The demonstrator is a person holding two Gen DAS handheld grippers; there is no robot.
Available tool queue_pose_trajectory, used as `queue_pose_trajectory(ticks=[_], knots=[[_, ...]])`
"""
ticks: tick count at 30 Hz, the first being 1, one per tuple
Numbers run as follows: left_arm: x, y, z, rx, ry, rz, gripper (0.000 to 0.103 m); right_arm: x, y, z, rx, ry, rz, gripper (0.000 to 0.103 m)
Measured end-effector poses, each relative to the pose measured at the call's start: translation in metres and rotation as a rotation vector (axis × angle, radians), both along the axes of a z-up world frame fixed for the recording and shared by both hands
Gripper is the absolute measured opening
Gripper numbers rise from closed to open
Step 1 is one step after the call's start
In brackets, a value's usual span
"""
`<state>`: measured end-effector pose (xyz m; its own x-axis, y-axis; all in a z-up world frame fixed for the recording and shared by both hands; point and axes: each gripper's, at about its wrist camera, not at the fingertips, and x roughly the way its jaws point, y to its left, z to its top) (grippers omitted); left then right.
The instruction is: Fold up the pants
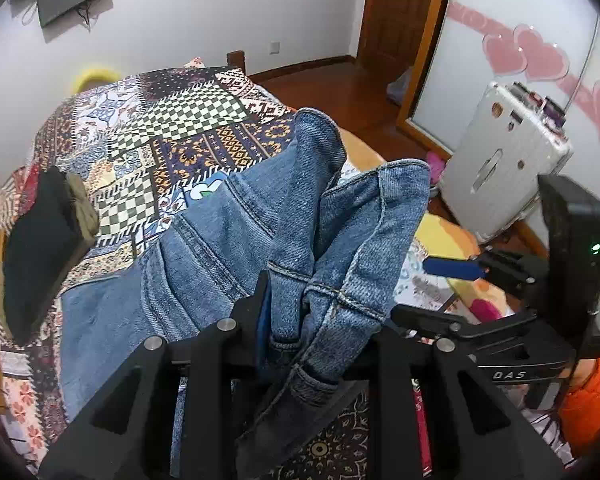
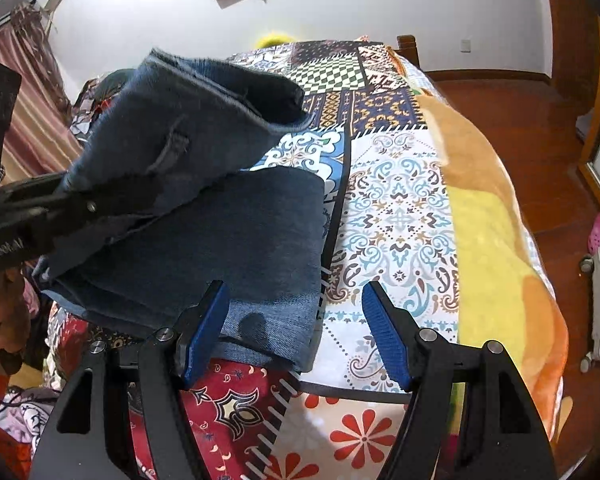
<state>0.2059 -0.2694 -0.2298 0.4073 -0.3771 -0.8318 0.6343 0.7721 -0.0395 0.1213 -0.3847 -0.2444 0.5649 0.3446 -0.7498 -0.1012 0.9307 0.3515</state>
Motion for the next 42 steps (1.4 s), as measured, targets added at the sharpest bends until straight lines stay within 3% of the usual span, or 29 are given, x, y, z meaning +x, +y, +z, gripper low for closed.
queue_pose_trajectory(ticks=[5, 7, 9, 14, 17, 22, 24, 27, 32, 42], knots=[[-0.005, 0.001, 0.002, 0.025, -0.012, 0.025, 0.027, -0.005, 0.004, 0.006, -0.008, -0.01, 0.004, 0.067], [-0.006, 0.004, 0.003, 0.025, -0.004, 0.034, 0.031, -0.007, 0.005, 0.008, -0.008, -0.011, 0.005, 0.067], [-0.008, 0.007, 0.006, 0.01, 0.009, 0.033, 0.044, -0.008, 0.005, 0.008, -0.009, -0.012, 0.005, 0.067], [-0.022, 0.013, 0.015, 0.005, -0.015, 0.01, 0.049, -0.007, 0.004, 0.008, -0.007, -0.019, -0.002, 0.067], [-0.026, 0.023, 0.024, -0.034, -0.013, 0.009, 0.058, -0.007, 0.005, 0.008, -0.011, -0.021, -0.003, 0.067], [-0.029, 0.063, 0.061, -0.128, -0.15, 0.088, 0.078, -0.009, 0.005, 0.006, -0.019, -0.007, 0.001, 0.067], [-0.022, 0.078, 0.069, -0.126, -0.202, 0.129, 0.088, -0.011, 0.005, 0.003, -0.02, 0.002, 0.003, 0.067], [0.003, 0.1, 0.071, -0.079, -0.249, 0.2, 0.09, -0.012, 0.006, -0.001, -0.031, 0.017, 0.011, 0.067], [0.066, 0.129, 0.046, 0.056, -0.245, 0.267, 0.091, -0.013, 0.01, -0.011, -0.04, 0.053, 0.023, 0.067], [0.17, 0.159, -0.048, 0.224, -0.052, 0.293, 0.09, -0.001, 0.021, -0.033, -0.056, 0.131, 0.035, 0.067]])
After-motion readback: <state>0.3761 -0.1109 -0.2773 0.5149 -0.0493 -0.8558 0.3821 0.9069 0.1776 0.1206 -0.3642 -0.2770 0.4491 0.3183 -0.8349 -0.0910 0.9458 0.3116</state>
